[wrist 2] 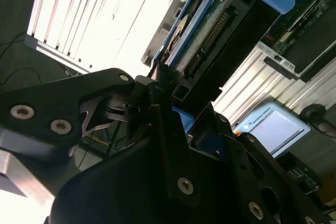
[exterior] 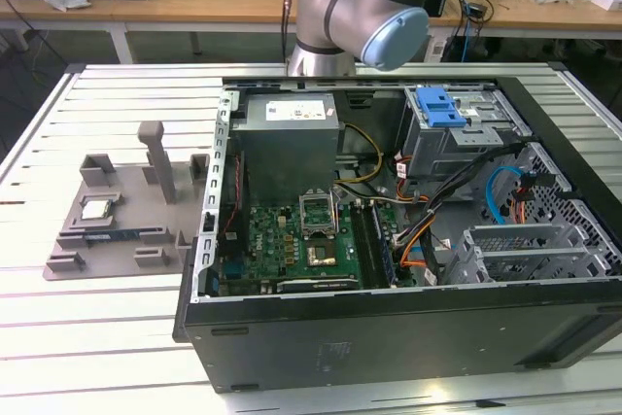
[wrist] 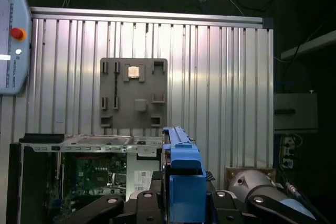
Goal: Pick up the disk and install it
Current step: 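Pick up the disk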
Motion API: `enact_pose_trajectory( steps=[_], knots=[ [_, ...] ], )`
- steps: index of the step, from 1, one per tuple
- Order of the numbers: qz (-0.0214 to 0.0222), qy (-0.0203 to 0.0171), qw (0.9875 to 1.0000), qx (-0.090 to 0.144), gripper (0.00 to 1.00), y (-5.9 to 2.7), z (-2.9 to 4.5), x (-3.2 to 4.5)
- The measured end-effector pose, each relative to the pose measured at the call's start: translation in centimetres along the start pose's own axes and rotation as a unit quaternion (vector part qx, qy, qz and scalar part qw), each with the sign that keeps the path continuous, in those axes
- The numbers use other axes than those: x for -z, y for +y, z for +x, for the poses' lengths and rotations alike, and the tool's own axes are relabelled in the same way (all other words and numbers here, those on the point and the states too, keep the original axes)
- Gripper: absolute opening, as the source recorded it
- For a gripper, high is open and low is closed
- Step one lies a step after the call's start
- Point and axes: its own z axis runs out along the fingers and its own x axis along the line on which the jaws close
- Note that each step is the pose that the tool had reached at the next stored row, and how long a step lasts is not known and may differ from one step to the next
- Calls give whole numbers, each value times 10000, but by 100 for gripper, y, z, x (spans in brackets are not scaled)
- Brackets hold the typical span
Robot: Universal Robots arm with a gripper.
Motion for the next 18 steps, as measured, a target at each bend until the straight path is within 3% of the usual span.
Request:
enact_pose_trajectory(
  steps=[6, 18],
  knots=[
    [-45, -1, 10000, 8, 37, -511, 10, 29],
    [-105, -1, 9999, 20, 37, -1138, 20, 64]
  ],
)
